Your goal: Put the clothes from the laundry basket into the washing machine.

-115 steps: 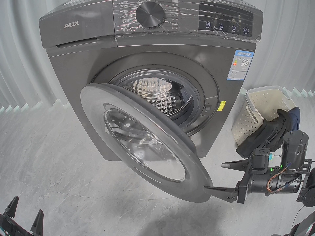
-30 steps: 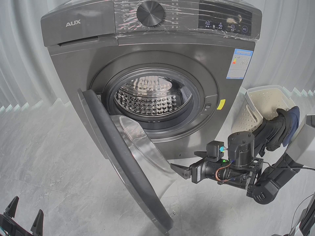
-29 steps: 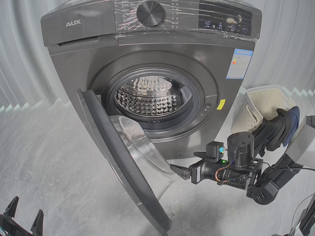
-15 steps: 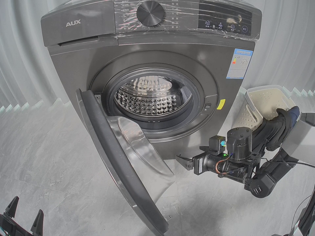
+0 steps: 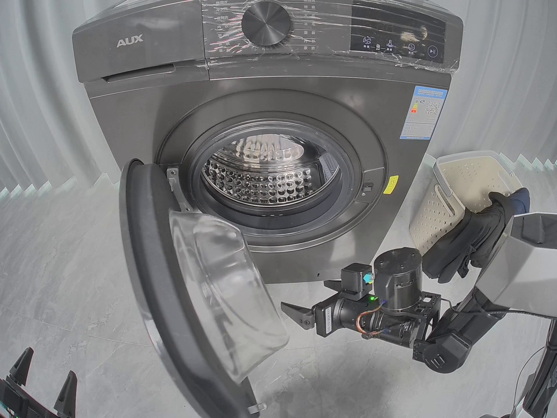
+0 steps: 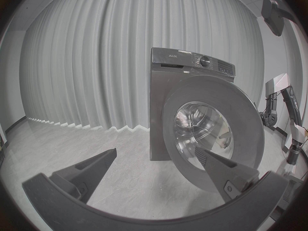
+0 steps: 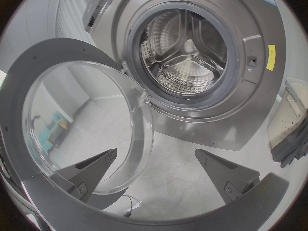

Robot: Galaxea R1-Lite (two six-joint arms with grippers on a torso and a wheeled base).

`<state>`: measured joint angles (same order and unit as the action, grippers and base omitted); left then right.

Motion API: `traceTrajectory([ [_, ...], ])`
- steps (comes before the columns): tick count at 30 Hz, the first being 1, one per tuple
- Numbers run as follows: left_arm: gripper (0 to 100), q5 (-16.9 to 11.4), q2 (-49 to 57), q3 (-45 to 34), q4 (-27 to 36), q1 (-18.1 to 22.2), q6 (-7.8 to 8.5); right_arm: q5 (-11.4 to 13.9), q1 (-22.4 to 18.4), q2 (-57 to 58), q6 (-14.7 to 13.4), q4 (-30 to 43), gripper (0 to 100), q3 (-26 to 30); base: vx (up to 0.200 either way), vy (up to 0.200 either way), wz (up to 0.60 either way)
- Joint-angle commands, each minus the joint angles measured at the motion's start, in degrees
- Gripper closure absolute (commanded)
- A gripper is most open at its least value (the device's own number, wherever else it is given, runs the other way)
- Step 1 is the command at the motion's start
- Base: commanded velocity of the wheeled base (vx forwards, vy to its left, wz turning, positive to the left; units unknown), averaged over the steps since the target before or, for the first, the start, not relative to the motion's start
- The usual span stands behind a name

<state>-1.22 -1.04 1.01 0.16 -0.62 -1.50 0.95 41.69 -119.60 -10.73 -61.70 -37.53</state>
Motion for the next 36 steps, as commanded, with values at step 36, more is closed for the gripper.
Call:
traceTrajectory([
  [36,0,0.08,0.95,-0.84,0.02,0.01,-0.17,3.09,5.86,-10.83,0.18,-1.15,0,-15.38,-0.067,0.0,0.0],
])
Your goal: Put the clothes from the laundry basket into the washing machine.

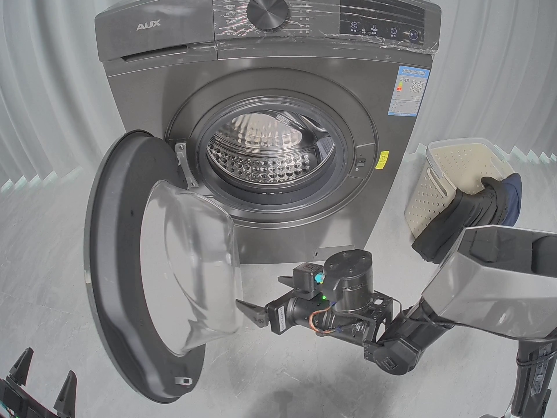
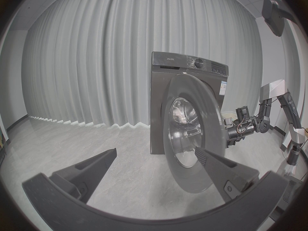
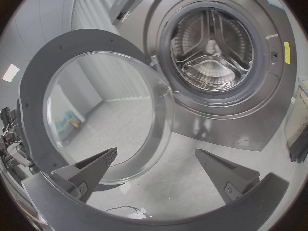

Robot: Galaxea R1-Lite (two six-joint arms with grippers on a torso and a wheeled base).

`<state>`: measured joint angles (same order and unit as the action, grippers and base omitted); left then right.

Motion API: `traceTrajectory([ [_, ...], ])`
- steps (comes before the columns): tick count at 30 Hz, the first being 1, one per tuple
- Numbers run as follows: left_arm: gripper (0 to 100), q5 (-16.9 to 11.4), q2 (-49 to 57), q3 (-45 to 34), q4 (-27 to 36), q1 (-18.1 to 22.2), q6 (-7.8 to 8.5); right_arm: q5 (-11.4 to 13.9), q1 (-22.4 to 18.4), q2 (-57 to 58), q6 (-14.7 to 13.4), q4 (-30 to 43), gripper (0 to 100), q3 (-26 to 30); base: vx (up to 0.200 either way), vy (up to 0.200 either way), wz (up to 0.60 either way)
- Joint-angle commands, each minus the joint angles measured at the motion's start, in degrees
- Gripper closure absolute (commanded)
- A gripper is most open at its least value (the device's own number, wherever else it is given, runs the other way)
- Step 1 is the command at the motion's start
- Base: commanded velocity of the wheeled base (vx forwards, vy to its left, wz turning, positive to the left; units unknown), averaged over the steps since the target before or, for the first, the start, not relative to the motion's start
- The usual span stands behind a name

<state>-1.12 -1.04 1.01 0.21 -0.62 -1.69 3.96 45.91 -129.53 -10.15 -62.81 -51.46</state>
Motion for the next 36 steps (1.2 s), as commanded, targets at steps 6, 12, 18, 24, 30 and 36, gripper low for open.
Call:
traceTrajectory([
  [6,0,-0.02,1.04,-0.84,-0.03,0.01,-0.06,-0.09,0.94,-0.9,-0.48,0.58,0,-5.5,0.0,0.0,0.0],
  [12,0,-0.02,1.04,-0.84,-0.03,0.01,-0.06,-0.01,-0.65,-2.49,-0.57,5.24,0,-9.72,0.0,0.0,0.0],
  [18,0,-0.02,1.04,-0.84,-0.03,0.01,-0.06,-0.45,0.23,-7.06,-0.57,7.87,0,-15.16,0.0,0.0,0.0],
  [24,0,-0.02,0.95,-0.84,-0.03,0.01,-0.06,-1.76,1.99,-10.48,-0.74,9.81,0,-20.7,0.0,0.0,0.0],
  [30,0,-0.02,0.95,-0.92,-0.03,0.01,-0.06,-2.64,4.01,-14.0,-1.53,9.72,0,-26.33,0.0,0.0,0.0],
  [36,0,-0.02,0.95,-0.84,-0.03,0.01,-0.24,-4.75,4.19,-13.74,-3.82,9.28,0,-28.52,0.0,0.0,0.0],
])
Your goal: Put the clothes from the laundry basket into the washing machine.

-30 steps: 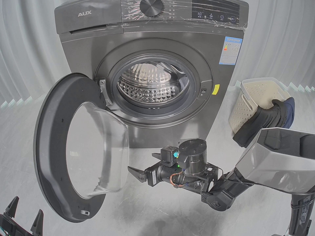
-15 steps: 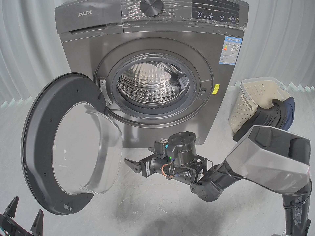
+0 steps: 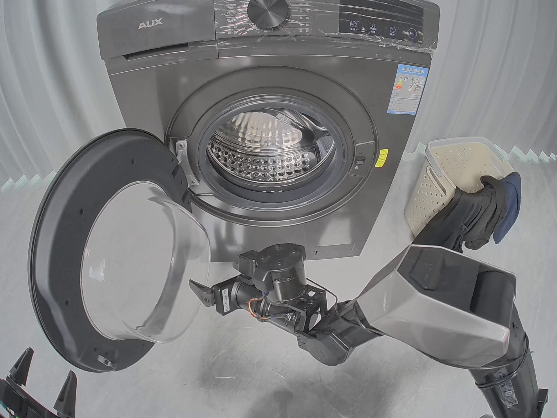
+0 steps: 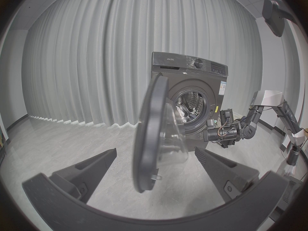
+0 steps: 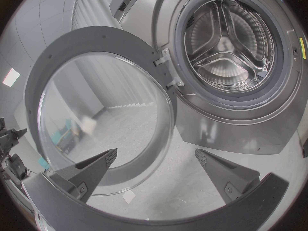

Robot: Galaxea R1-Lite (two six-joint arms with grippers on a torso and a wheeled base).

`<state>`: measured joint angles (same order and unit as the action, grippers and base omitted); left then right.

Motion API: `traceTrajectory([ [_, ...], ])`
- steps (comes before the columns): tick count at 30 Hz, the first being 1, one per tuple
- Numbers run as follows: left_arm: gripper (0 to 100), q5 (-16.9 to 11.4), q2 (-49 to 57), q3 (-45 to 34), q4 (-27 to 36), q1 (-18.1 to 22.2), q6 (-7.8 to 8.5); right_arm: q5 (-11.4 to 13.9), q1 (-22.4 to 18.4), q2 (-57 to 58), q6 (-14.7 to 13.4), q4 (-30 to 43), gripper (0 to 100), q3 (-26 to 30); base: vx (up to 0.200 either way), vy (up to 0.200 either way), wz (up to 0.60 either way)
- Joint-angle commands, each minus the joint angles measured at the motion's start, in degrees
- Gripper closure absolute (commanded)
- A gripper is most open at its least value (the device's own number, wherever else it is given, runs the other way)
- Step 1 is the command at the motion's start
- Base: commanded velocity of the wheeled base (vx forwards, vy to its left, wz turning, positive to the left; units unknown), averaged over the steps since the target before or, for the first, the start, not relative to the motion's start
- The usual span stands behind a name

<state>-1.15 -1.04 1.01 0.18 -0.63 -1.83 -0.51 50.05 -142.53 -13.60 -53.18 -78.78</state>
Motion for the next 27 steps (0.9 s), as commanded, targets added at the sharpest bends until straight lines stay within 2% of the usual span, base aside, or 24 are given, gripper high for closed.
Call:
traceTrajectory([
  [1,0,0.0,0.95,-0.84,-0.01,0.02,-0.11,-0.37,-0.13,-0.38,-0.37,-0.61,0,-0.94,0.0,0.0,0.0],
  [7,0,0.0,0.95,-0.84,-0.01,0.02,-0.19,-0.54,-1.28,6.74,-1.78,-0.79,0,4.68,0.0,0.0,0.0],
  [13,0,0.09,0.95,-0.84,-0.01,0.02,-0.28,-1.86,-6.37,21.07,-0.99,-0.88,0,19.01,0.0,0.0,0.0],
  [15,0,0.09,0.95,-0.84,-0.01,0.02,-0.28,-1.86,-7.25,23.44,-0.99,-0.97,0,21.03,0.0,0.0,0.0],
  [17,0,0.09,1.04,-0.84,0.08,0.02,-0.37,-1.77,-10.42,31.0,-1.07,-3.43,0,28.77,0.0,0.0,0.0],
  [18,0,0.09,1.04,-0.84,0.08,0.02,-0.37,-1.77,-10.42,31.0,-1.07,-3.43,0,28.77,0.0,0.0,0.0],
  [19,0,0.09,0.95,-0.84,-0.01,0.02,-0.28,-1.95,-12.44,35.57,-0.63,-5.98,0,35.01,0.0,0.0,0.0],
  [20,0,0.09,1.04,-0.84,-0.01,0.02,-0.19,-1.95,-13.14,37.33,-0.02,-6.94,0,37.38,0.0,0.0,0.0],
  [21,0,0.09,1.04,-0.84,-0.01,0.02,-0.19,-1.95,-13.14,37.33,-0.02,-6.94,0,37.38,0.0,0.0,0.0],
  [22,0,0.09,1.04,-0.84,-0.01,0.02,-0.19,-1.95,-14.9,42.95,2.35,-9.14,0,44.41,0.0,0.0,0.0],
  [23,0,0.09,1.04,-0.84,-0.01,0.02,-0.28,-1.95,-15.78,45.24,3.32,-9.84,0,47.13,0.0,0.0,0.0],
  [24,0,0.09,0.95,-0.84,-0.01,0.02,-0.28,-1.95,-15.95,45.59,3.41,-9.93,0,47.57,0.0,0.0,0.0],
  [25,0,0.09,1.04,-0.84,-0.01,0.02,-0.37,-1.95,-18.06,50.16,4.38,-10.9,0,52.41,0.0,0.0,0.0],
  [27,0,0.09,0.95,-0.84,-0.01,0.02,-0.46,-1.95,-20.52,54.55,5.87,-10.9,0,56.72,0.0,0.0,0.0],
])
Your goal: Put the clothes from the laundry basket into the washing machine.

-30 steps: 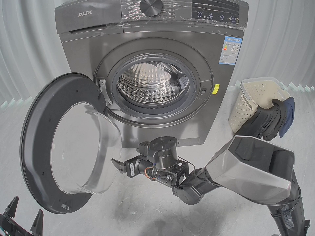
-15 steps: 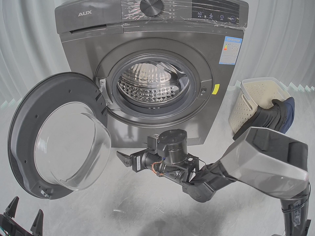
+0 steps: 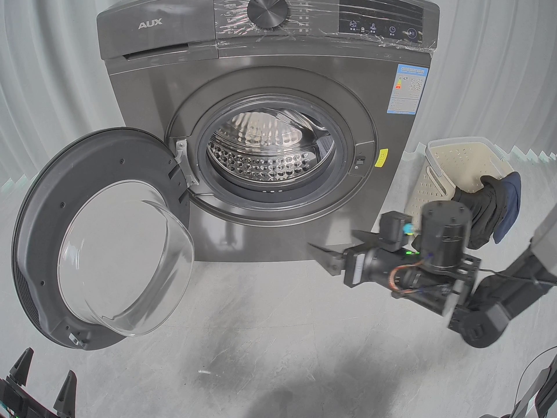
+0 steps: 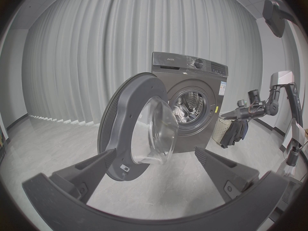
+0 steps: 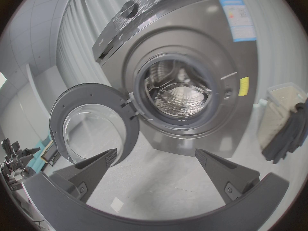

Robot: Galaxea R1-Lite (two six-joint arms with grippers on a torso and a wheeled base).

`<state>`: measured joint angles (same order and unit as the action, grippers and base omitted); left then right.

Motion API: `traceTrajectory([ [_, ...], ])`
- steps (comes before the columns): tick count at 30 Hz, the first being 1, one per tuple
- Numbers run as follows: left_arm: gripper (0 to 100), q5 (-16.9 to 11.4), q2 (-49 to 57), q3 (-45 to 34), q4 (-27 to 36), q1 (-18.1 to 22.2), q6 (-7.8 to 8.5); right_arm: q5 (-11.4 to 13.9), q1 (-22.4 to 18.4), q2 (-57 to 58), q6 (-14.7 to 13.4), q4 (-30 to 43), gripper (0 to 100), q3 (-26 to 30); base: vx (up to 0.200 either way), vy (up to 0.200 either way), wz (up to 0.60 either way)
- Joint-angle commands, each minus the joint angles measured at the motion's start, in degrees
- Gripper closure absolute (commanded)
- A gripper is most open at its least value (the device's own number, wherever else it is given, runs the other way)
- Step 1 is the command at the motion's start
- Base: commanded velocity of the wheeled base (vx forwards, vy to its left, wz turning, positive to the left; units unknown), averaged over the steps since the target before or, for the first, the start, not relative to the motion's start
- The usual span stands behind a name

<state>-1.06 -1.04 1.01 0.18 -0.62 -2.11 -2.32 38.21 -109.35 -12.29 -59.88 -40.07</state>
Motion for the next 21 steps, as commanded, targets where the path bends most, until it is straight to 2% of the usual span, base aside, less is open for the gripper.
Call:
traceTrajectory([
  [1,0,0.01,1.04,-0.84,-0.01,0.01,-0.09,-0.14,-9.9,23.13,5.61,-4.19,0,19.68,0.0,0.0,0.0],
  [3,0,0.01,0.95,-0.84,-0.01,0.01,0.0,0.29,-13.16,27.7,8.42,-4.19,0,23.46,0.0,0.0,0.0],
  [5,0,0.01,0.95,-0.84,-0.01,0.01,-0.09,0.47,-16.23,32.27,10.0,-3.75,0,26.36,0.0,0.0,0.0],
  [16,0,0.01,0.95,-0.84,-0.01,0.01,-0.26,0.65,-27.31,51.17,11.32,-2.17,0,39.98,0.0,0.0,0.0],
  [18,0,0.01,0.95,-0.84,-0.01,0.01,-0.26,0.38,-27.83,53.71,10.71,2.31,0,40.07,0.0,0.0,0.0],
  [19,0,0.01,0.95,-0.84,-0.01,0.01,-0.26,0.38,-28.98,58.55,10.62,8.11,0,40.07,0.0,0.0,0.0],
  [21,0,0.01,1.04,-0.84,-0.01,0.01,-0.26,0.38,-30.03,65.58,10.71,14.7,0,40.07,0.0,0.0,0.0],
])
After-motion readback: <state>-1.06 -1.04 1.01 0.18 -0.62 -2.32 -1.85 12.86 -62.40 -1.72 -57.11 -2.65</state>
